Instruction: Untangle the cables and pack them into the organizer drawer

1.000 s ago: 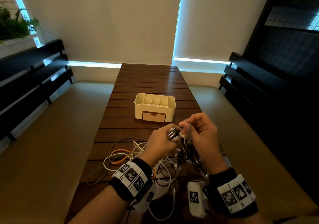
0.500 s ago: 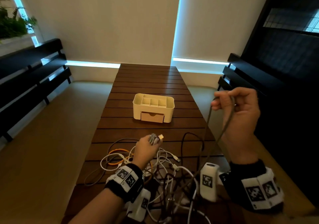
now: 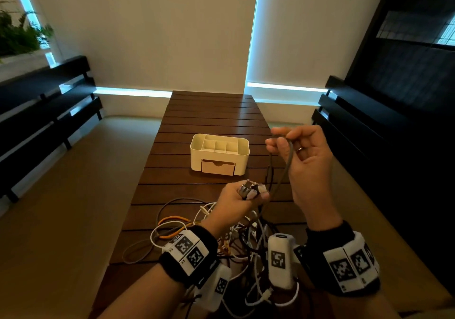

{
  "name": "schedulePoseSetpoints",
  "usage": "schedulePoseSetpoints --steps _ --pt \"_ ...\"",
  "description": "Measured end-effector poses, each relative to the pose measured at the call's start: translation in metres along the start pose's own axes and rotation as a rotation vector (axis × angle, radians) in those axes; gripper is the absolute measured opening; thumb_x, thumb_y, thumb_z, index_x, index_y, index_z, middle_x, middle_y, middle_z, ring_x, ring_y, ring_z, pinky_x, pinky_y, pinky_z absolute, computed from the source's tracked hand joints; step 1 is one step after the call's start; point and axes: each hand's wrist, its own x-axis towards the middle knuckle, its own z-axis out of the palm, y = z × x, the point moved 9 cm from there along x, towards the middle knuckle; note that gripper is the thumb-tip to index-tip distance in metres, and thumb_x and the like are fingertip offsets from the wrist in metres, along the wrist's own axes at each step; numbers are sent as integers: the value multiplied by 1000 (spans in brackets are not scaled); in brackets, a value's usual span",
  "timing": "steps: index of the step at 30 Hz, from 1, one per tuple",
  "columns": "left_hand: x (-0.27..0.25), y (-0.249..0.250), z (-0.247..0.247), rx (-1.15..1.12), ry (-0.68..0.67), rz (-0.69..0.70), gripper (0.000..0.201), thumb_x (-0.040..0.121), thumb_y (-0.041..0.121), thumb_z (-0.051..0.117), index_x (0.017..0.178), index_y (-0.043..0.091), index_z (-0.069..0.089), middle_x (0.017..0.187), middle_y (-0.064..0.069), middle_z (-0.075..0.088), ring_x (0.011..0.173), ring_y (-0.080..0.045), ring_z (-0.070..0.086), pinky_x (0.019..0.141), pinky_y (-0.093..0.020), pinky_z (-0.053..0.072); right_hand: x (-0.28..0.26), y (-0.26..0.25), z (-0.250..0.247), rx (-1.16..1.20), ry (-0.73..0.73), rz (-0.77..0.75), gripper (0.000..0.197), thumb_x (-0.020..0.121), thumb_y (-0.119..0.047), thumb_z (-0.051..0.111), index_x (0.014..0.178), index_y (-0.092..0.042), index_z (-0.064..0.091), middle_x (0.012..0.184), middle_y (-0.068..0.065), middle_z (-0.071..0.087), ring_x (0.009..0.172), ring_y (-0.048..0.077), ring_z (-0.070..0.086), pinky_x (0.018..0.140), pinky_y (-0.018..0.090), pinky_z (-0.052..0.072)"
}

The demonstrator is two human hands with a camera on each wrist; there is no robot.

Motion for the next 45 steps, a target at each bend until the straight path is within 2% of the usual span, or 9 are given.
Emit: schedulePoseSetpoints --steps 3,7,15,20,24,28,33,39,45 --pt "2 15 -27 -16 227 101 19 74 16 78 86 23 65 86 0 69 81 -6 64 76 -23 53 -2 11 -8 -9 29 32 21 87 6 55 86 -13 49 94 10 64 79 15 68 72 21 55" --pt "5 23 -10 23 107 140 28 70 17 82 86 35 67 88 3 69 90 -16 67 79 -31 57 -4 22 2 8 -36 71 21 86 5 57 86 -15 51 92 1 67 83 17 67 74 21 55" --pt "1 27 -33 -27 364 99 12 81 24 70 71 21 63 68 3 62 67 -12 57 65 -32 48 -18 54 13 -306 -159 248 45 82 -5 66 107 -35 44 111 -7 51 88 10 60 72 25 54" --pt "6 48 -46 -100 390 130 13 85 24 67 85 10 67 81 0 69 75 -5 65 75 -24 52 -77 128 38 -596 -734 540 9 93 -21 55 91 -24 64 89 -8 66 81 -2 61 73 17 48" --pt "0 65 -65 -189 450 193 10 89 21 61 83 15 65 69 10 67 55 7 55 62 -19 42 -74 144 11 -690 -573 539 21 93 -25 56 72 -29 60 74 -12 62 72 -4 60 65 11 44" --pt "-5 71 -103 -321 581 229 20 92 27 57 93 8 63 63 14 61 49 1 40 52 -14 37 -62 164 -44 -935 -395 547 24 89 -33 61 85 -11 70 84 6 63 84 20 59 78 40 50" --pt "-12 88 -146 -484 718 321 5 89 27 61 85 25 60 76 9 66 47 0 39 45 -14 33 -75 181 -89 -1070 -269 638 26 91 -32 59 101 -11 71 94 6 61 97 26 59 78 35 46" --pt "-6 65 -127 -426 646 215 22 92 29 57 74 27 68 66 8 56 44 0 34 43 -16 30 -70 179 -81 -927 -182 634 12 90 -19 61 93 -12 70 89 3 62 88 17 57 77 26 44" --pt "1 29 -58 164 37 -94 27 90 28 59 104 5 60 91 -15 60 79 -32 55 75 -36 49 -54 157 -60 -760 -180 563 12 88 -9 61 80 -15 66 72 -3 61 64 7 54 65 20 46"
